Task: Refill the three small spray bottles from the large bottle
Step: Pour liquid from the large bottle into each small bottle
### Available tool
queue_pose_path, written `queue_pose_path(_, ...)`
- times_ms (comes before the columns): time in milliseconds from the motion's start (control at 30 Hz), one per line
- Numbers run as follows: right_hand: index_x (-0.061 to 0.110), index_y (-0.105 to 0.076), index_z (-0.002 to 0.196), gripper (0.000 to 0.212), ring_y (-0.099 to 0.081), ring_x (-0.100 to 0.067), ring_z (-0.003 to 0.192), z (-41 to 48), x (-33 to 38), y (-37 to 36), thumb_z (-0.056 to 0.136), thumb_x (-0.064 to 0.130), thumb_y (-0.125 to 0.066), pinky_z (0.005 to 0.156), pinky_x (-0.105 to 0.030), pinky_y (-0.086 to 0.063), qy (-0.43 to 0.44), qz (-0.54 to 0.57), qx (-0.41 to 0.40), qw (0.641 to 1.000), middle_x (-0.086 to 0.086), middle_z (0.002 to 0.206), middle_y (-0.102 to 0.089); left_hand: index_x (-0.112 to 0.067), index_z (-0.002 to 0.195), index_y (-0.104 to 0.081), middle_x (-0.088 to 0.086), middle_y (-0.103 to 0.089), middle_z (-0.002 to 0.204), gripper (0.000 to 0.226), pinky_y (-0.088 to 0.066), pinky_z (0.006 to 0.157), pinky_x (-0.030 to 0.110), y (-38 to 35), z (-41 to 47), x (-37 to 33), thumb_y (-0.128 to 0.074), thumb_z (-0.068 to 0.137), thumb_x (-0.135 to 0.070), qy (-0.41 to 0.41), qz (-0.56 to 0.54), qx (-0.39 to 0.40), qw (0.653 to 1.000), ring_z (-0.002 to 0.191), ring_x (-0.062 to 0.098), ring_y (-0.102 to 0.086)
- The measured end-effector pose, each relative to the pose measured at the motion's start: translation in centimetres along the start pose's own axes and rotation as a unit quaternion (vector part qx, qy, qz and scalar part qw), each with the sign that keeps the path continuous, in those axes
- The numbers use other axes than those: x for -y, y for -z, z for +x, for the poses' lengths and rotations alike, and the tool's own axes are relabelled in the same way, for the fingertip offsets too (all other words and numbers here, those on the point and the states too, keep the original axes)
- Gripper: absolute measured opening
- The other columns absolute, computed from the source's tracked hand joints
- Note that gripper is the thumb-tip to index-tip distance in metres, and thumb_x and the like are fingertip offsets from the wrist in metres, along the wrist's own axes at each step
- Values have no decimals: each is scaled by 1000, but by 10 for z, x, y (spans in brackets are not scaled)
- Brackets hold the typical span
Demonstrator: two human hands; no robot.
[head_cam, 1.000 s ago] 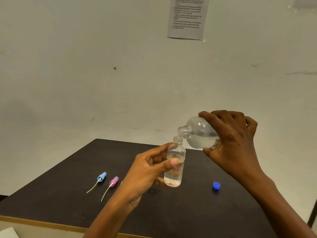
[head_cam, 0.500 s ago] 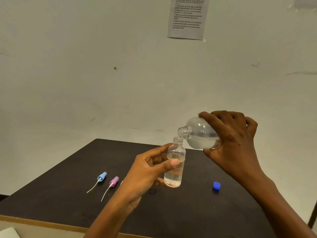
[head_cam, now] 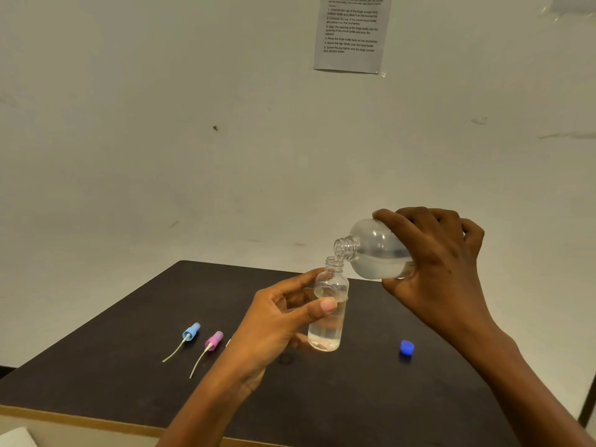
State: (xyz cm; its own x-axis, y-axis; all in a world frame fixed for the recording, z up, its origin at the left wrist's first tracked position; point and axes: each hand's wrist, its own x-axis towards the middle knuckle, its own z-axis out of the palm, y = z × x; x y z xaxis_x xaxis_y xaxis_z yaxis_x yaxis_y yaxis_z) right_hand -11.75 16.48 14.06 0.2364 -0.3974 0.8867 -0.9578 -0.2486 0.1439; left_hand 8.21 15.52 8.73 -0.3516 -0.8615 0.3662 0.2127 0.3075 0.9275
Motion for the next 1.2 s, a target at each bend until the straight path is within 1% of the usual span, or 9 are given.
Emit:
queue_pose_path(133, 29, -43, 120, 88, -39, -23, 105, 0, 0, 0, 46, 8, -85, 85, -38, -22, 2, -2, -3, 1000, -7, 109, -60, -38, 102, -64, -5, -74, 103, 47, -60, 64, 36, 0, 0, 1, -72, 56, -31, 3, -1, 0, 1000, 97, 17, -70)
queue_pose_path(233, 28, -43, 120, 89, -38, -23, 105, 0, 0, 0, 45, 8, -85, 84, -37, -21, 3, 0, -3, 1000, -8, 109, -60, -38, 102, -64, -4, -73, 105, 47, -59, 63, 34, 0, 0, 1, -72, 56, -31, 4, -4, -1, 1000, 97, 17, -70)
queue_pose_path(400, 28, -43, 121, 88, -38, -23, 105, -1, 0, 0, 46, 9, -85, 84, -44, -27, 2, 2, -4, 1000, -7, 109, -60, -38, 102, -63, -6, -74, 102, 46, -58, 59, 30, 0, -1, -1, -71, 57, -30, 2, -6, 1, 1000, 95, 14, -70)
queue_pose_path(533, 28, -43, 121, 88, -39, -23, 105, -1, 0, -1, 47, 10, -85, 85, -39, -24, 4, 1, -4, 1000, -7, 109, -59, -38, 102, -64, -4, -74, 104, 46, -58, 60, 31, 0, -1, -1, -72, 57, -30, 3, -7, 1, 1000, 97, 15, -70)
queue_pose_path(700, 27, -44, 120, 87, -39, -23, 104, -1, 0, 0, 45, 10, -85, 84, -35, -20, 5, -3, -6, 1000, -7, 108, -60, -37, 100, -64, -5, -74, 102, 45, -59, 63, 34, -1, -1, -1, -72, 57, -30, 2, -6, 1, 1000, 96, 16, -70)
queue_pose_path(900, 28, -45, 120, 86, -39, -23, 104, -1, 0, 1, 46, 9, -84, 84, -35, -20, 4, -9, -9, 1000, -6, 108, -60, -35, 103, -64, -2, -74, 101, 44, -59, 62, 33, -1, -2, -2, -71, 60, -27, -1, -5, 3, 1000, 95, 16, -71)
queue_pose_path(1200, 28, -44, 120, 88, -39, -23, 104, -1, -1, 2, 45, 9, -84, 84, -36, -20, 5, -6, -9, 1000, -6, 108, -60, -39, 101, -64, -6, -74, 102, 44, -58, 62, 32, -1, -1, 0, -71, 59, -30, 3, -2, 3, 1000, 96, 13, -70)
